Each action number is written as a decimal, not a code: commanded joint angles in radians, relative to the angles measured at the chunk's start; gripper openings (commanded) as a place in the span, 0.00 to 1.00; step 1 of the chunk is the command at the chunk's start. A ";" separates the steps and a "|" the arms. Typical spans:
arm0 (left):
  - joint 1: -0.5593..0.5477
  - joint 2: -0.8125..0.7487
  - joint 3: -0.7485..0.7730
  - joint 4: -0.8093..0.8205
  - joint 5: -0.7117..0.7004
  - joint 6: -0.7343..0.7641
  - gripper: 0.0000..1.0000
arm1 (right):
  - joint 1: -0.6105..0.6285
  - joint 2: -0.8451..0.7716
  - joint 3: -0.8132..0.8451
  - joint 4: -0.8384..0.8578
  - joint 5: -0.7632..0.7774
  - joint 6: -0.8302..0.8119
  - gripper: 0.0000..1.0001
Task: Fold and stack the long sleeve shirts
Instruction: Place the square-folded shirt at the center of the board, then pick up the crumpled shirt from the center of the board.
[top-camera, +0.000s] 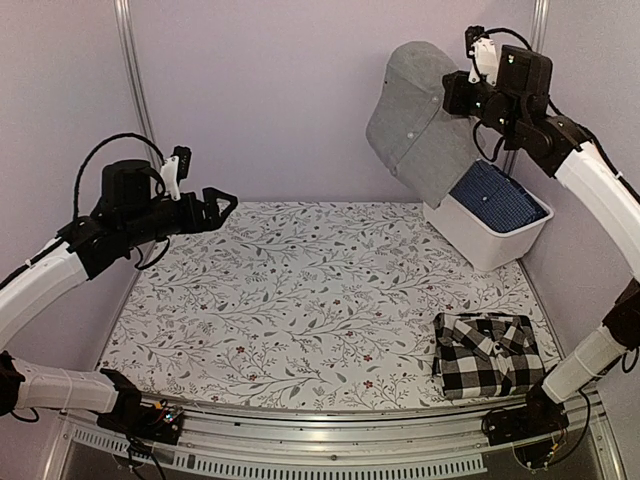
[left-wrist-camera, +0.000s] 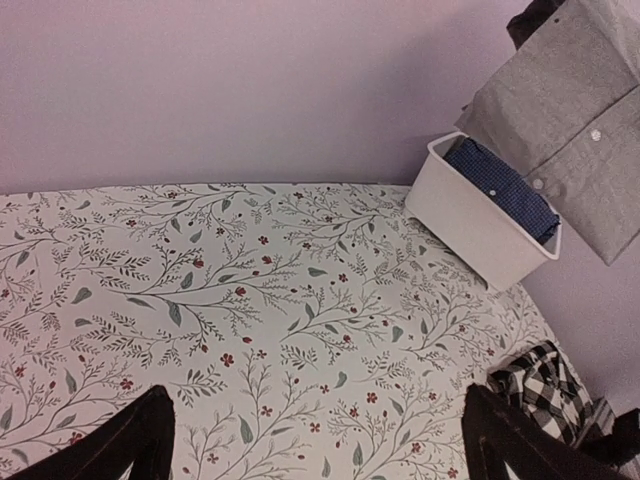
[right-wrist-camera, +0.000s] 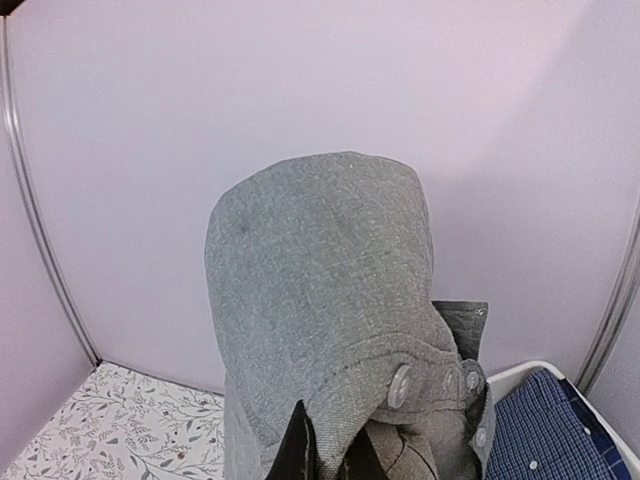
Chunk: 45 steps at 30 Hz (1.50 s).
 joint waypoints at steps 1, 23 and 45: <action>0.000 -0.003 0.021 0.026 0.009 0.002 1.00 | 0.100 -0.071 0.034 0.086 -0.021 -0.105 0.00; -0.001 0.073 -0.051 0.022 0.056 -0.015 1.00 | 0.275 0.318 -0.125 -0.012 -0.371 0.164 0.35; -0.453 0.544 0.083 -0.075 -0.067 -0.120 0.98 | 0.183 -0.026 -0.800 0.004 -0.139 0.503 0.81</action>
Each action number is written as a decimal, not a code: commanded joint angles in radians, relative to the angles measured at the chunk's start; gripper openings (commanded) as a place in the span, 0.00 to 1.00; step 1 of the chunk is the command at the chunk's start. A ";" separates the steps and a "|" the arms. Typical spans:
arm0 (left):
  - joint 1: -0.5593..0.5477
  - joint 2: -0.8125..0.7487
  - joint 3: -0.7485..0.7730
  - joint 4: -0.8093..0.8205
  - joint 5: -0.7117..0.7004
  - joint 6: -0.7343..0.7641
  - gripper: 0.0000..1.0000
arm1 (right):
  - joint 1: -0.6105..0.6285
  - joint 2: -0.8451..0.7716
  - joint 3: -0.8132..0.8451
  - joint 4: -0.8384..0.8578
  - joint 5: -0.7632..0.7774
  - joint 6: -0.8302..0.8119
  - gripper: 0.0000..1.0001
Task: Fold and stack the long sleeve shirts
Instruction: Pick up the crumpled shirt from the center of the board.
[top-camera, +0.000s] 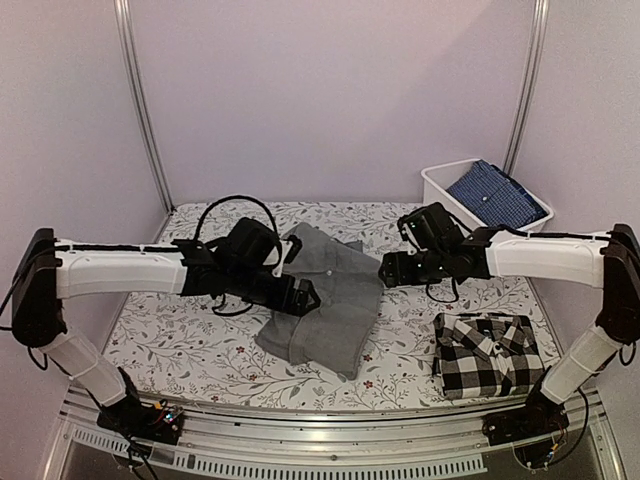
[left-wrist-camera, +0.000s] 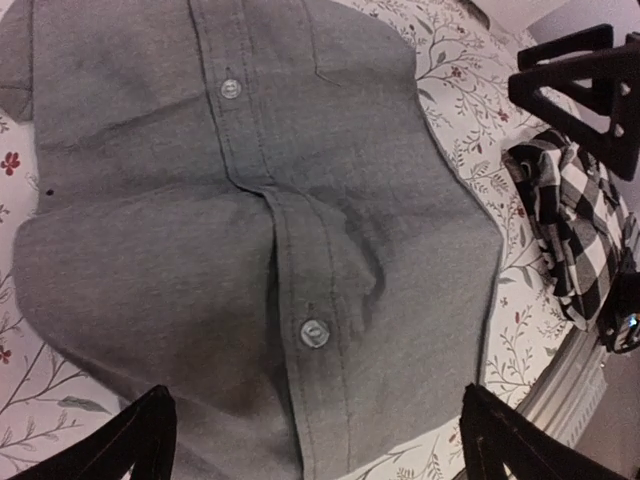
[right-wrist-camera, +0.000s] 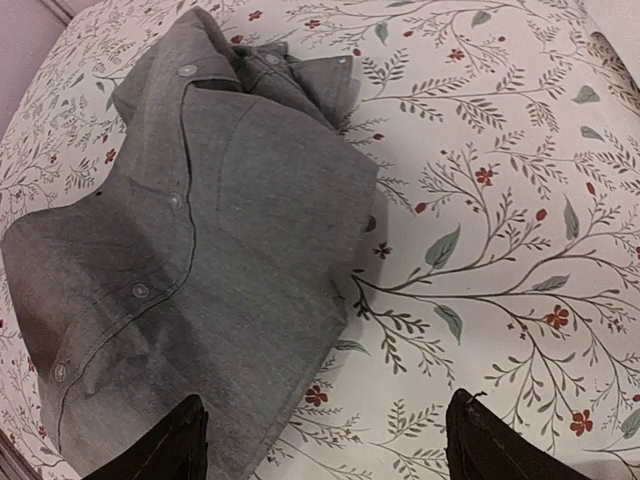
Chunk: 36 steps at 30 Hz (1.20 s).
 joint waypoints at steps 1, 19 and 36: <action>-0.153 0.171 0.168 -0.105 -0.142 -0.016 0.97 | -0.065 -0.124 -0.101 0.031 0.054 0.126 0.81; -0.334 0.682 0.549 -0.382 -0.249 -0.056 0.65 | -0.113 -0.184 -0.126 0.058 0.040 0.122 0.83; -0.284 0.331 0.375 -0.208 -0.102 0.050 0.00 | -0.123 -0.026 -0.040 0.127 -0.058 0.105 0.86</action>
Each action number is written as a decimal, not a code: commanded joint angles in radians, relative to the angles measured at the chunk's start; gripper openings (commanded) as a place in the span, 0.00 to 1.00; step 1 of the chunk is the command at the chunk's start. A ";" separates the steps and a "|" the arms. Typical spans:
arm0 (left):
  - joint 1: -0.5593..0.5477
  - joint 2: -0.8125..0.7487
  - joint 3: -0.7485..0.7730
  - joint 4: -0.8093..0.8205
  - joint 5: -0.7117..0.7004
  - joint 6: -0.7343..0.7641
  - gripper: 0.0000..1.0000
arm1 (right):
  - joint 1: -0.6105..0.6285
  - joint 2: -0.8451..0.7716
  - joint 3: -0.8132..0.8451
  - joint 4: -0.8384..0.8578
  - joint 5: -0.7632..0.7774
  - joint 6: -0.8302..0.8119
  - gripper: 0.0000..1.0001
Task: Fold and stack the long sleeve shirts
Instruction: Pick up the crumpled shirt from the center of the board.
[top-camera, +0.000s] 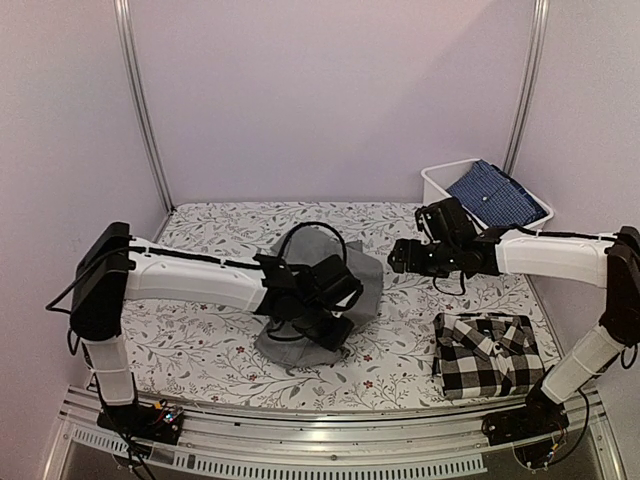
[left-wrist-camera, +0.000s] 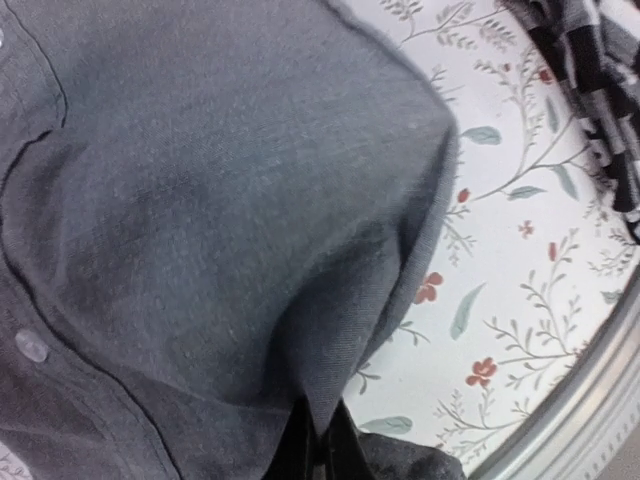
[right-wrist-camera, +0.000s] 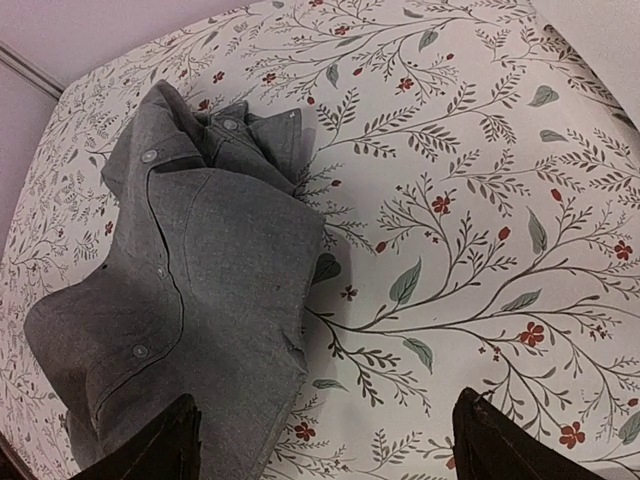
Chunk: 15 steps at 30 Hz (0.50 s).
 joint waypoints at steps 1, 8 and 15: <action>0.028 -0.148 -0.055 0.093 0.101 0.044 0.00 | -0.008 0.067 0.057 0.051 -0.053 -0.004 0.86; 0.060 -0.266 -0.168 0.148 0.168 0.026 0.00 | -0.011 0.189 0.123 0.089 -0.110 0.011 0.86; 0.116 -0.365 -0.287 0.194 0.229 -0.012 0.00 | -0.011 0.293 0.171 0.118 -0.175 0.027 0.89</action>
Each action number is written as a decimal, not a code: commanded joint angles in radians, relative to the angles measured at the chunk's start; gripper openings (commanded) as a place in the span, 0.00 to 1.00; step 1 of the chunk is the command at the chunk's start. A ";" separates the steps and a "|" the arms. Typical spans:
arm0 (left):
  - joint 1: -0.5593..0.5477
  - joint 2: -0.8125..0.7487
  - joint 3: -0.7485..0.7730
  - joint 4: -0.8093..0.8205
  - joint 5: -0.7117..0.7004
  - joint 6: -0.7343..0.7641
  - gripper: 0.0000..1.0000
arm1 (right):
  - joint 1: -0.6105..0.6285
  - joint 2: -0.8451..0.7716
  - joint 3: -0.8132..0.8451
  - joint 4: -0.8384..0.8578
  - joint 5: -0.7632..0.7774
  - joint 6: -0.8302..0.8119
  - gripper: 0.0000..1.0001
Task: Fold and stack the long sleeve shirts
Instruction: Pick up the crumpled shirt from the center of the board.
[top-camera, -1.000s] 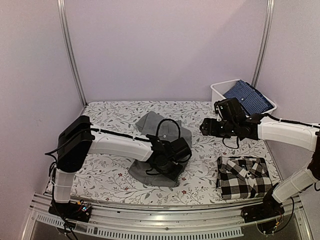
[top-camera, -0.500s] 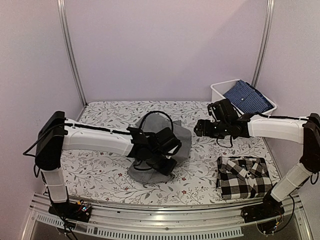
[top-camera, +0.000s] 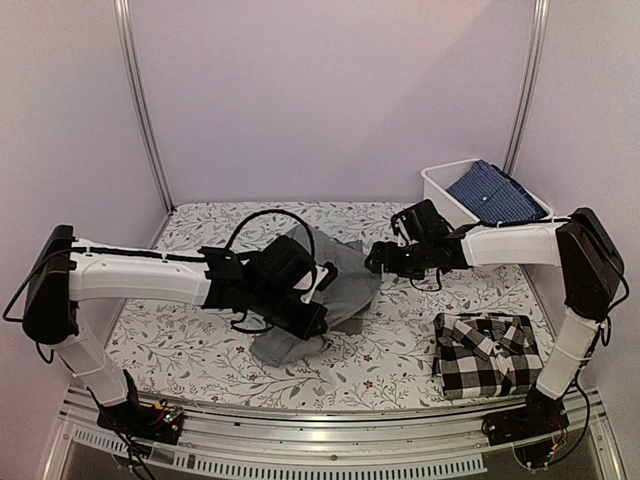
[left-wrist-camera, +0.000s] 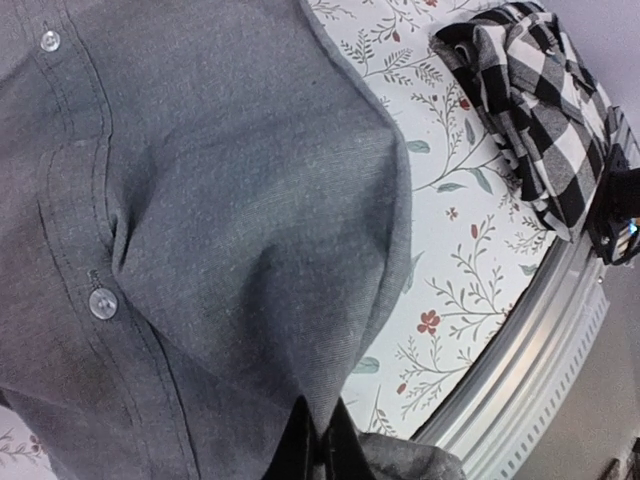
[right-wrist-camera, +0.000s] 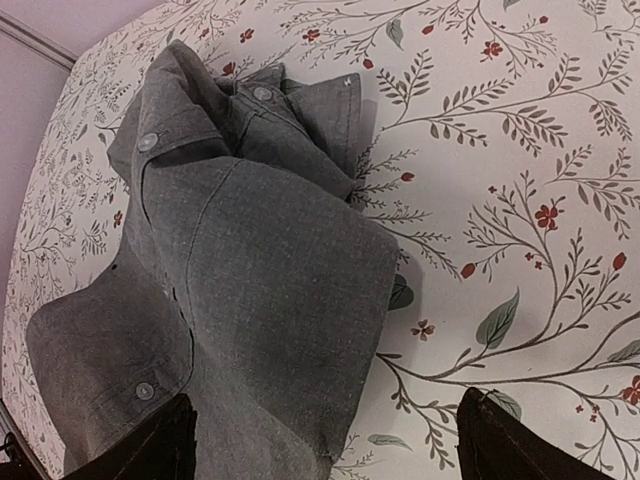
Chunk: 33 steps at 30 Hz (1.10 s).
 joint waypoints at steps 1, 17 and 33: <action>0.056 -0.087 -0.086 0.079 0.080 -0.032 0.00 | -0.007 0.058 0.042 0.035 -0.050 0.015 0.89; 0.114 -0.123 -0.159 0.134 0.168 -0.053 0.00 | 0.000 0.103 0.042 0.094 -0.102 0.038 0.75; 0.077 -0.042 0.100 0.134 0.353 0.040 0.00 | -0.080 0.153 0.377 -0.022 0.001 -0.001 0.00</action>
